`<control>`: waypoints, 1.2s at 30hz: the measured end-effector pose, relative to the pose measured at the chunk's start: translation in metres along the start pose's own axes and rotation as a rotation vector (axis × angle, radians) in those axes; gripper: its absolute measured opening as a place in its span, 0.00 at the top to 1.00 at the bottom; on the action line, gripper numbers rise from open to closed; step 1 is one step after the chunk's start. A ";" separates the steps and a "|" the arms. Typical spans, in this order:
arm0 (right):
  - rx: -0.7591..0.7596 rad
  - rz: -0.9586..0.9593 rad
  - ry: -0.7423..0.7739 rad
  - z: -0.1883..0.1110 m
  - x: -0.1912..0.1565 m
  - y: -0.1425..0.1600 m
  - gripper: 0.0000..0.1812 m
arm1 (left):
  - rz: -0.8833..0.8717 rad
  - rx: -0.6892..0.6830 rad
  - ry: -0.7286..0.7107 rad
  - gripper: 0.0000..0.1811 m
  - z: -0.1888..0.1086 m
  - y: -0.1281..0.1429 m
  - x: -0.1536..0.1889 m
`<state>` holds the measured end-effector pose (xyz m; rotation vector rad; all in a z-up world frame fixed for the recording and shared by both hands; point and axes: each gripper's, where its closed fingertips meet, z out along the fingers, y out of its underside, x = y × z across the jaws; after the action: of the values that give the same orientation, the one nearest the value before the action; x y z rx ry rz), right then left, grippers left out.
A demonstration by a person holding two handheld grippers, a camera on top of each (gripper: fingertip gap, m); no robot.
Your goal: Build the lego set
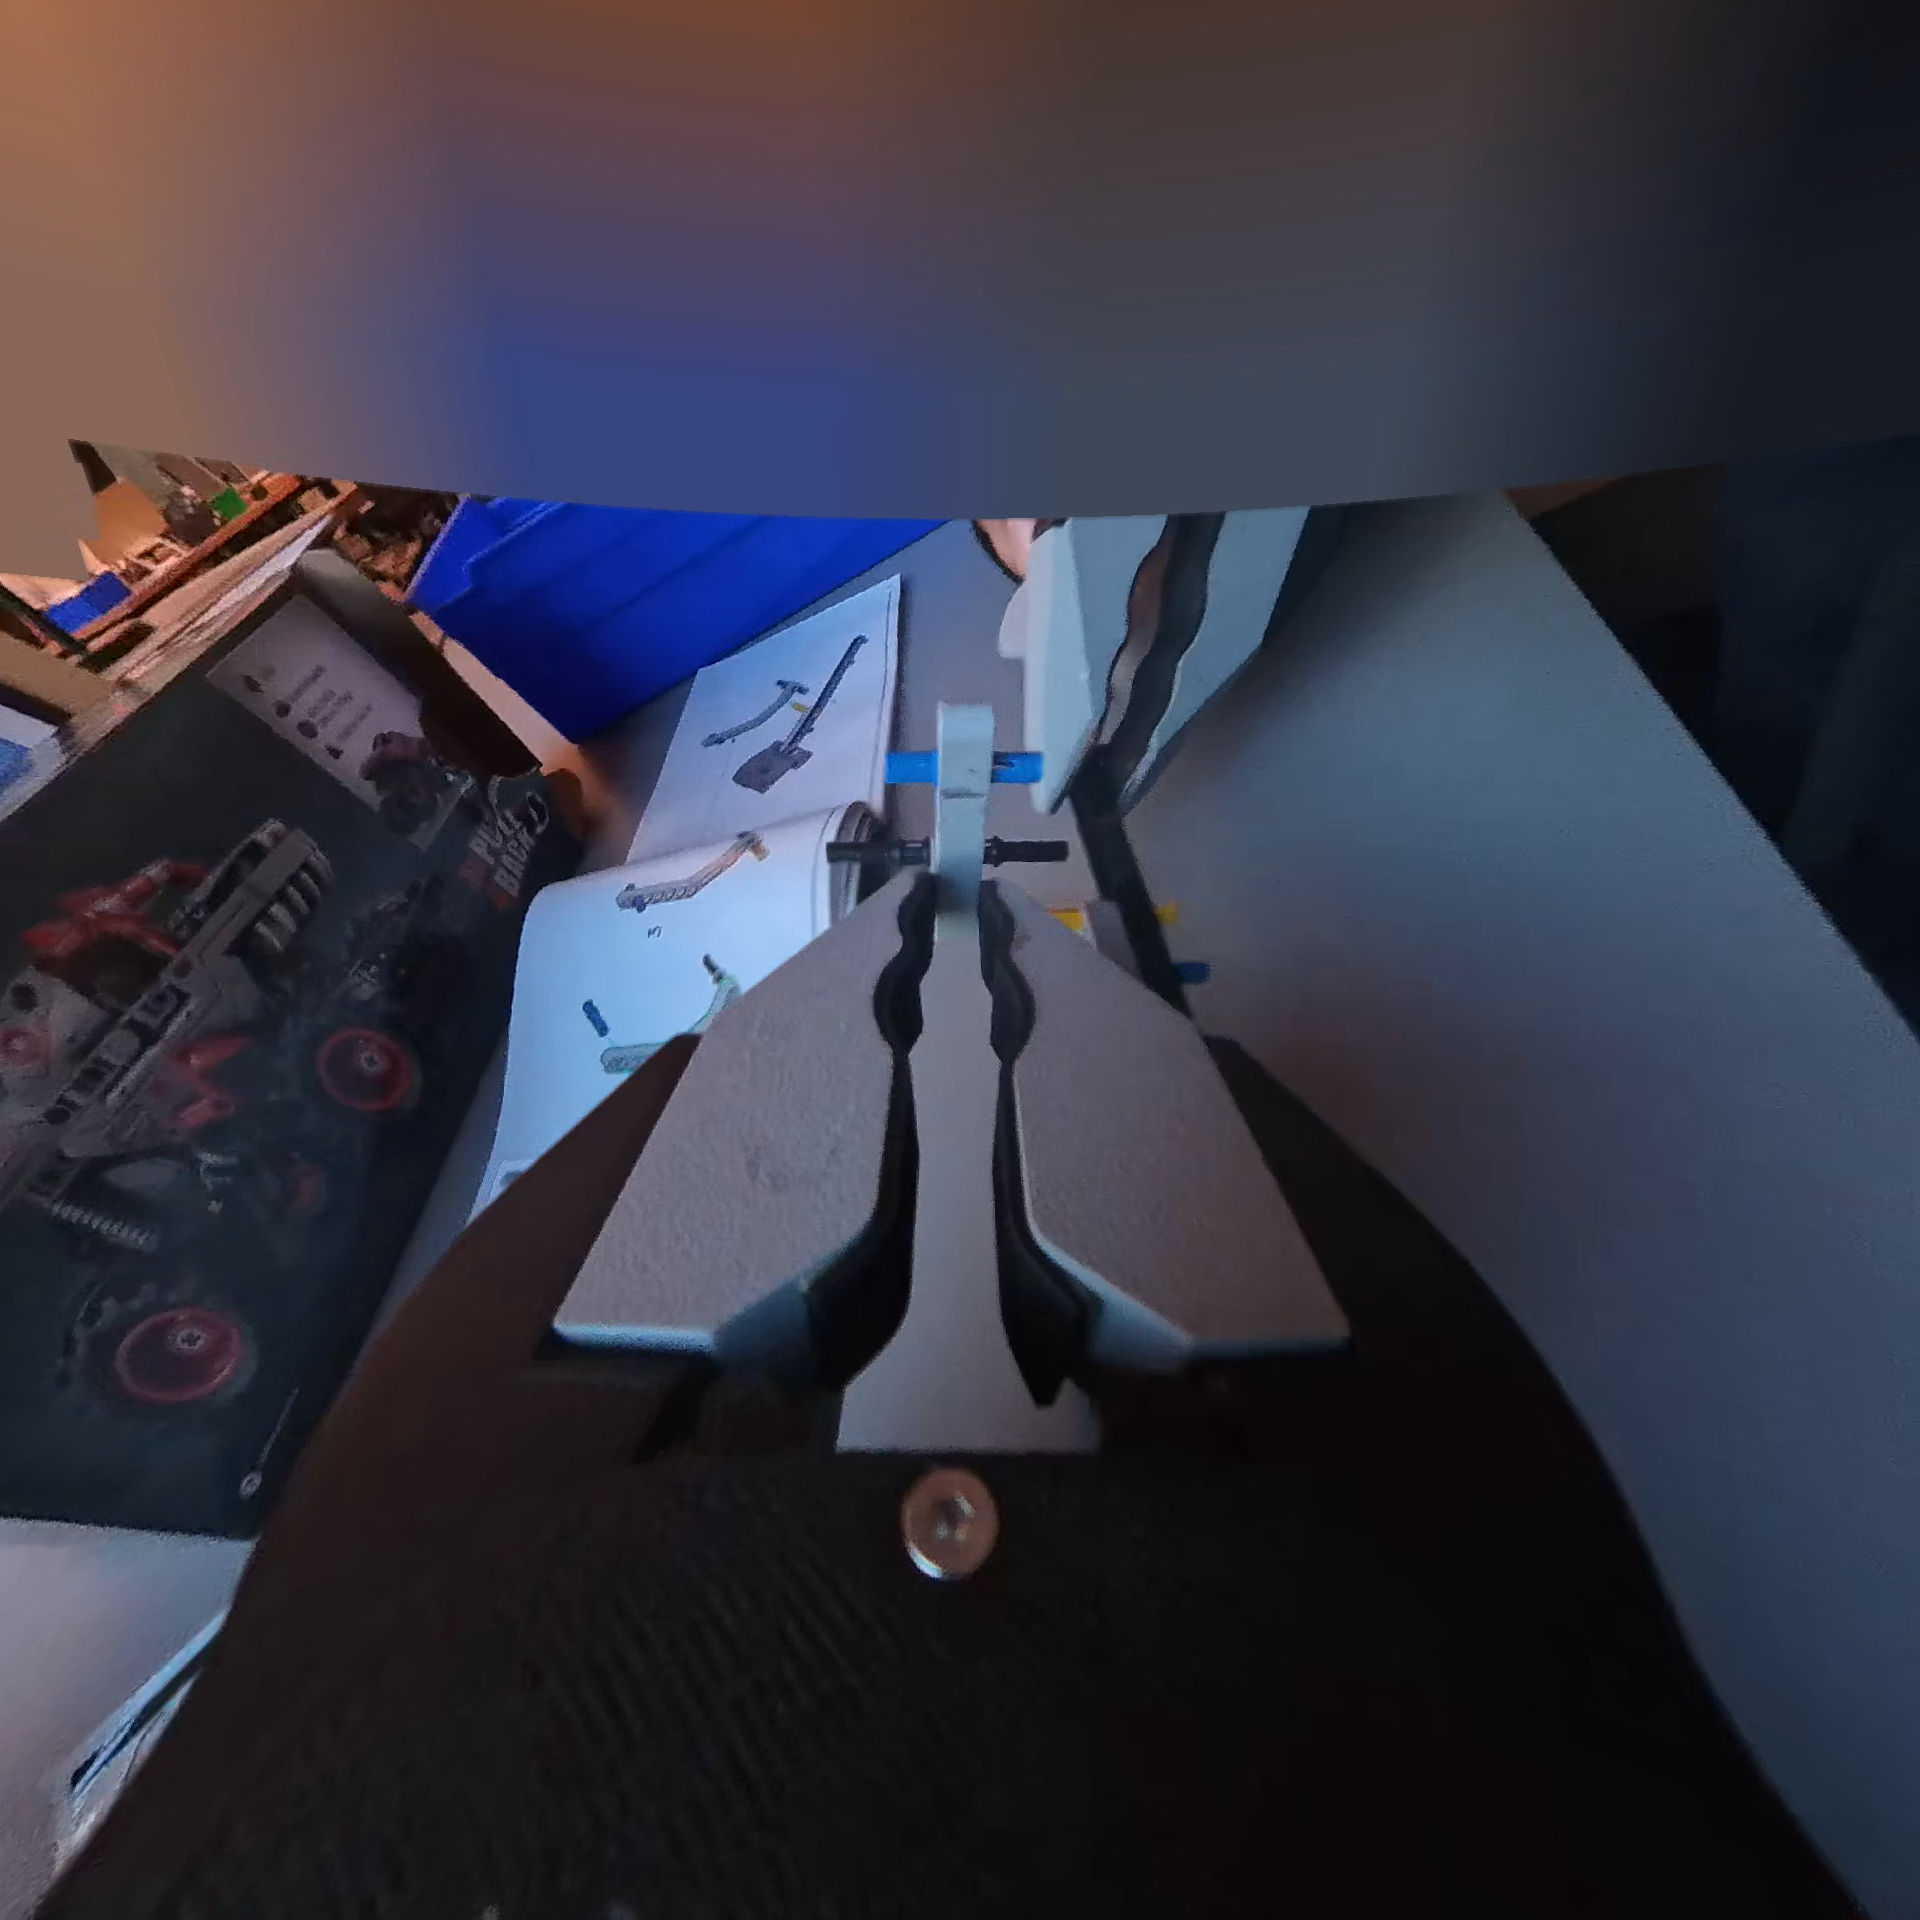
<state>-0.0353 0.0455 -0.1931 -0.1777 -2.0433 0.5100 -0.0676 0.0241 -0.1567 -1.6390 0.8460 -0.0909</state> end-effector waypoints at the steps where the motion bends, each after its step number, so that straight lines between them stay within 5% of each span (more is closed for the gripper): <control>1: 0.001 0.011 -0.011 0.001 -0.001 0.001 0.95 | -0.004 0.005 0.011 0.97 0.001 -0.002 0.003; 7: 0.015 0.120 -0.113 0.006 -0.011 0.005 0.96 | -0.028 -0.013 0.013 0.97 0.004 0.001 0.001; 12: 0.067 0.393 -0.291 0.007 -0.018 0.008 0.95 | 0.005 0.038 -0.003 0.97 0.000 -0.005 -0.005; 20: 0.277 0.976 -0.420 0.001 0.031 0.000 0.73 | 0.139 -0.011 -0.011 0.96 0.003 -0.006 0.001; 24: 0.350 1.160 -0.552 0.006 0.036 -0.011 0.76 | 0.346 0.006 -0.055 0.97 0.001 -0.018 0.008; 29: 0.361 1.160 -0.594 0.010 0.034 -0.020 0.96 | 0.457 0.002 -0.100 0.96 0.002 -0.025 0.012; 36: 0.357 1.222 -0.549 0.003 0.045 -0.009 0.97 | 0.231 -0.074 -0.087 0.91 0.001 -0.014 0.006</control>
<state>-0.0600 0.0511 -0.1550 -1.2007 -2.1088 1.8032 -0.0560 0.0219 -0.1471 -1.5908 0.9746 0.1739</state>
